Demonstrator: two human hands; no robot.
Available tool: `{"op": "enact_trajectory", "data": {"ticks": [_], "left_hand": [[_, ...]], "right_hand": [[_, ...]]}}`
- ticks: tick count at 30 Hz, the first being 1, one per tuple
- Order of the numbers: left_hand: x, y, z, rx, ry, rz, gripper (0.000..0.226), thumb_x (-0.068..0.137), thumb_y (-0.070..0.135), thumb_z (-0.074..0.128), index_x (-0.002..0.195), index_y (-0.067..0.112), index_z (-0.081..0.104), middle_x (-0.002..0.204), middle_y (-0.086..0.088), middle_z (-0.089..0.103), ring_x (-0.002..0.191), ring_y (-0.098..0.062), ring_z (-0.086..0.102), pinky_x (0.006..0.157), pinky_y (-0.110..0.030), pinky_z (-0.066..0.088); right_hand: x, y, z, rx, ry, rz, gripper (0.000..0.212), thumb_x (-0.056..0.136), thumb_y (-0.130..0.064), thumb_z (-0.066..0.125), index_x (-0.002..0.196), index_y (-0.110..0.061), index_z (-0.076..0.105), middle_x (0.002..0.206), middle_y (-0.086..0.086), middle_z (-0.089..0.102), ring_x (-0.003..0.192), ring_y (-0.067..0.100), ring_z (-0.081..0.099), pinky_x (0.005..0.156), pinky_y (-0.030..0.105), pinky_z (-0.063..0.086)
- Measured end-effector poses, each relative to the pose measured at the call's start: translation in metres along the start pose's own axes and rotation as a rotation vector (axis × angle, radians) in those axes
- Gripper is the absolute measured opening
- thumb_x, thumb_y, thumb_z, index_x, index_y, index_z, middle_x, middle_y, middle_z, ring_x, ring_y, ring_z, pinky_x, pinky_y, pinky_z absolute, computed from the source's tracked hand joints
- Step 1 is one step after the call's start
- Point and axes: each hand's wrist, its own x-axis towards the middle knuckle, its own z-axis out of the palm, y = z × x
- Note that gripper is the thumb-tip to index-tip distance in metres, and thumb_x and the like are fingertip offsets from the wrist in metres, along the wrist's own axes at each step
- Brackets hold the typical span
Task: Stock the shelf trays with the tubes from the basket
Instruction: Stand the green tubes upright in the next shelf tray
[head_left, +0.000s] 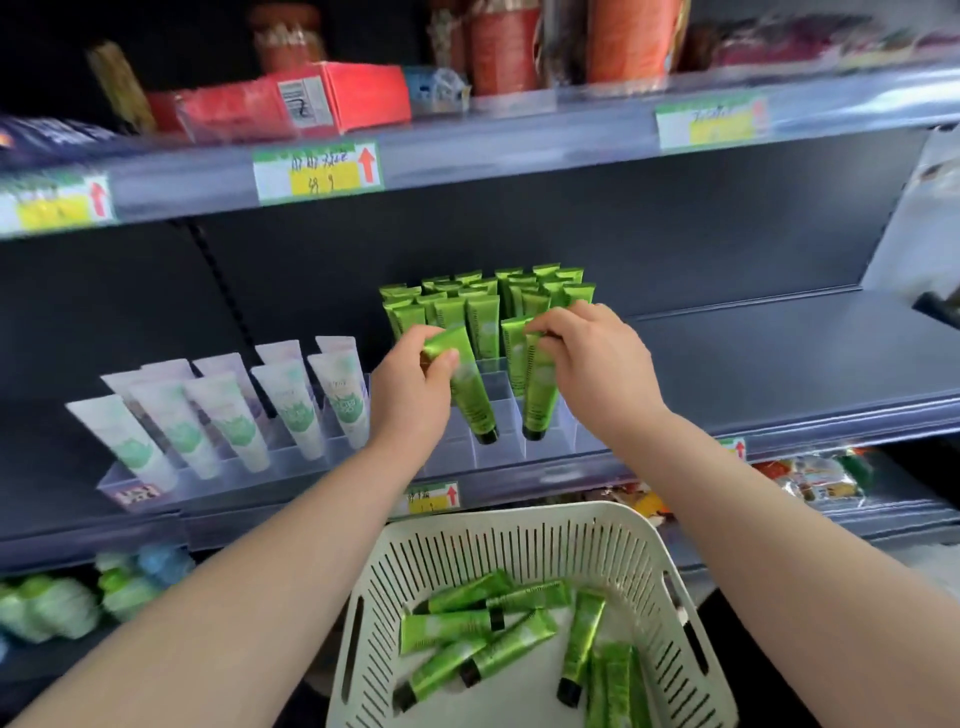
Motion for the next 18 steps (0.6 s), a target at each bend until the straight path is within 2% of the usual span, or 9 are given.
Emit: {"op": "enact_trajectory", "data": {"ticks": [4, 10, 15, 18], "left_hand": [[0.019, 0.002, 0.006, 0.031, 0.018, 0.031, 0.019, 0.095, 0.022, 0.056, 0.113, 0.028, 0.060, 0.072, 0.010, 0.057, 0.061, -0.001, 0.052, 0.057, -0.019, 0.044], [0.062, 0.002, 0.028, 0.092, 0.009, 0.042, 0.019, 0.096, 0.021, 0.056, 0.114, 0.023, 0.061, 0.073, 0.011, 0.056, 0.062, -0.001, 0.051, 0.052, -0.011, 0.036], [0.088, -0.014, 0.051, 0.193, -0.103, -0.017, 0.022, 0.097, 0.021, 0.054, 0.119, 0.022, 0.059, 0.080, 0.007, 0.057, 0.068, -0.007, 0.052, 0.056, -0.023, 0.042], [0.096, -0.023, 0.064, 0.254, -0.173, -0.031, 0.022, 0.097, 0.020, 0.053, 0.118, 0.020, 0.060, 0.091, 0.002, 0.059, 0.074, -0.013, 0.053, 0.061, -0.027, 0.039]], "right_hand": [[0.012, 0.006, 0.003, -0.013, -0.013, -0.013, 0.024, 0.097, -0.016, 0.047, 0.109, -0.022, 0.068, 0.099, 0.003, 0.063, 0.093, 0.028, 0.053, 0.075, 0.042, 0.046], [0.027, 0.013, 0.017, -0.017, -0.015, -0.048, 0.023, 0.095, -0.015, 0.052, 0.107, -0.024, 0.069, 0.090, 0.001, 0.062, 0.085, 0.025, 0.053, 0.068, 0.033, 0.036], [0.035, 0.020, 0.024, 0.010, 0.013, -0.045, 0.021, 0.094, -0.014, 0.055, 0.103, -0.024, 0.071, 0.086, 0.000, 0.063, 0.081, 0.025, 0.053, 0.067, 0.031, 0.032], [0.037, 0.027, 0.028, 0.007, 0.004, -0.038, 0.021, 0.094, -0.014, 0.054, 0.102, -0.023, 0.071, 0.087, 0.000, 0.063, 0.082, 0.025, 0.053, 0.066, 0.033, 0.035]]}}
